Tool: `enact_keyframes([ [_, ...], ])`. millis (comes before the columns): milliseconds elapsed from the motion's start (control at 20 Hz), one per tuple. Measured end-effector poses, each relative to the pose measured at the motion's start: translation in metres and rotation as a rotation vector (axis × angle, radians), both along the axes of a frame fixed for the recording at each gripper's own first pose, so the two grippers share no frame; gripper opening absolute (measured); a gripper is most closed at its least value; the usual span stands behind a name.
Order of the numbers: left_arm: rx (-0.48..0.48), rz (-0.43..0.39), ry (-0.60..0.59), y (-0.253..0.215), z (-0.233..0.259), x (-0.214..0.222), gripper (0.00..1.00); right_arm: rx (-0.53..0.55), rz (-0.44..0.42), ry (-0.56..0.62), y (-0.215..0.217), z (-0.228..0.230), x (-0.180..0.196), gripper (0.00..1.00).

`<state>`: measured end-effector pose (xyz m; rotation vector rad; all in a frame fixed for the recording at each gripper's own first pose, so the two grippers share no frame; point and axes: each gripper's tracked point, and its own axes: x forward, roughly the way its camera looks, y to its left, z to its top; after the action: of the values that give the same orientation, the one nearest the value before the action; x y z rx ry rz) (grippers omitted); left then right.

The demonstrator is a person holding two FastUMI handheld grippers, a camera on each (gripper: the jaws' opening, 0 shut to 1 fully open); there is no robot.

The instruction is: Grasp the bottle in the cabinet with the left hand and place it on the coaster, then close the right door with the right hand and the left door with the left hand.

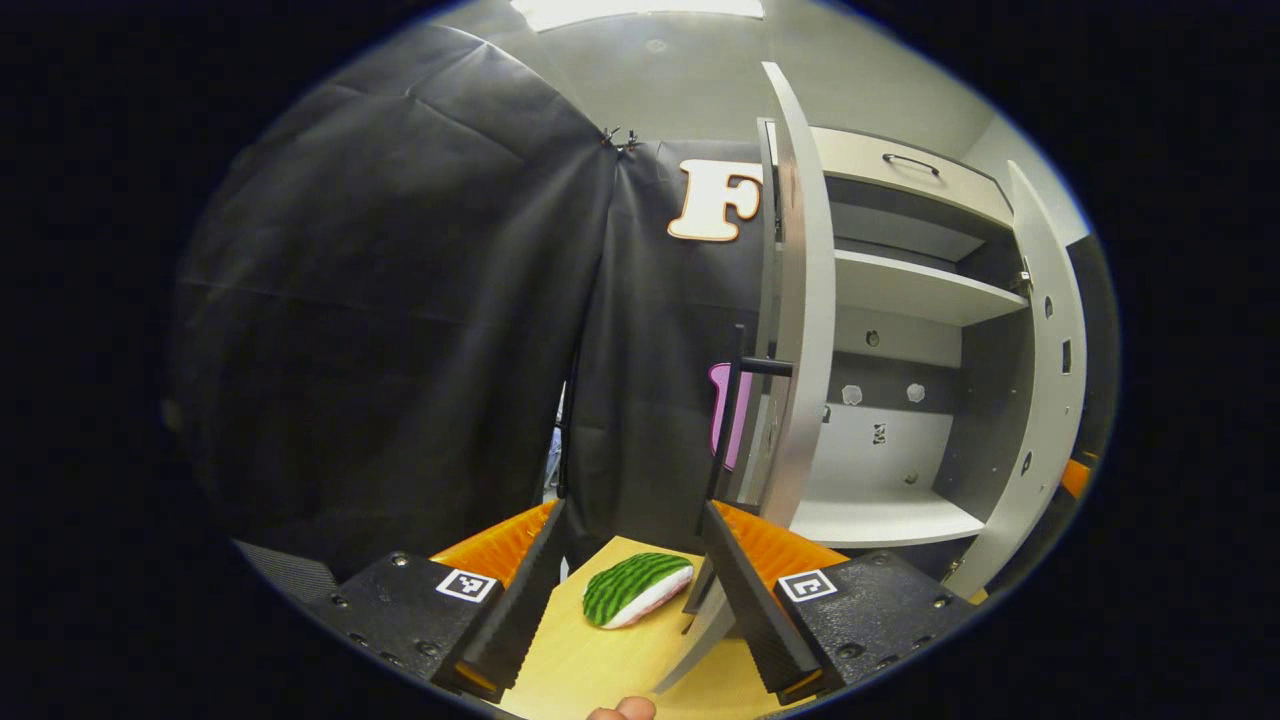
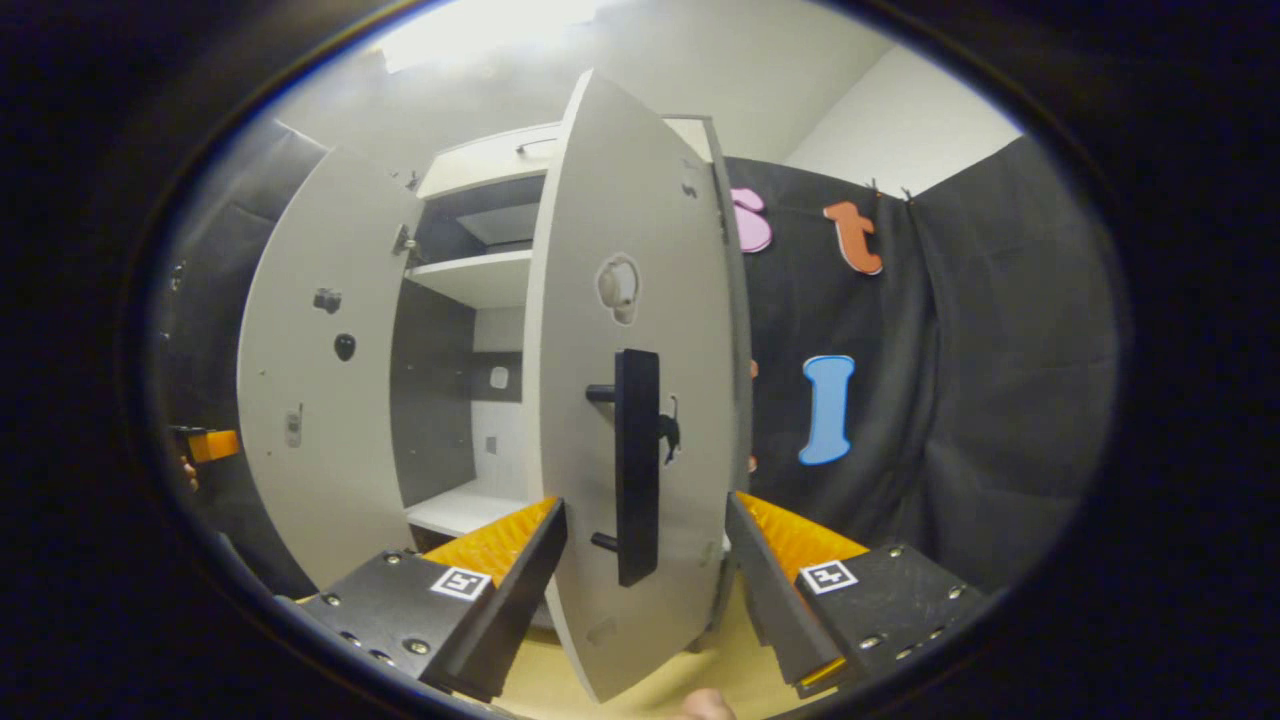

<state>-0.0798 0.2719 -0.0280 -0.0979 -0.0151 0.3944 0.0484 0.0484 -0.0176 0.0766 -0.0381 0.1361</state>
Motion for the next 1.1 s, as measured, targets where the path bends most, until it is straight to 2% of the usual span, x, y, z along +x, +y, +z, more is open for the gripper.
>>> enact_keyframes([
  [50,0.004,-0.016,-0.002,0.002,0.001,0.004,0.87,0.015,0.004,0.000,0.006,0.001,-0.001,0.96],
  [150,0.020,-0.042,0.002,0.013,0.004,0.015,0.85,0.034,0.007,0.006,0.017,0.000,0.000,0.96],
  [200,0.030,-0.057,0.004,0.010,0.003,0.017,0.87,0.036,0.003,0.009,0.020,0.000,0.001,0.93],
  [300,0.052,-0.090,0.001,0.003,0.008,0.020,0.85,0.033,-0.010,0.015,0.024,-0.003,-0.002,0.97],
  [350,0.062,-0.102,0.000,0.001,0.009,0.021,0.85,0.030,-0.013,0.021,0.028,-0.006,-0.003,0.93],
  [550,0.080,-0.141,0.004,-0.003,0.010,0.027,0.87,0.015,-0.026,0.036,0.032,-0.013,-0.011,0.93],
  [750,0.093,-0.137,0.013,-0.005,0.007,0.028,0.87,-0.004,-0.031,0.044,0.030,-0.017,-0.017,0.96],
  [800,0.088,-0.136,0.014,-0.004,0.006,0.029,0.87,-0.008,-0.034,0.044,0.027,-0.018,-0.017,0.93],
  [1050,0.050,-0.137,0.009,-0.003,0.003,0.029,0.87,-0.003,-0.050,0.053,0.015,-0.022,-0.019,0.96],
  [1100,0.043,-0.137,0.007,-0.003,0.002,0.030,0.84,0.001,-0.052,0.056,0.012,-0.022,-0.018,0.96],
])
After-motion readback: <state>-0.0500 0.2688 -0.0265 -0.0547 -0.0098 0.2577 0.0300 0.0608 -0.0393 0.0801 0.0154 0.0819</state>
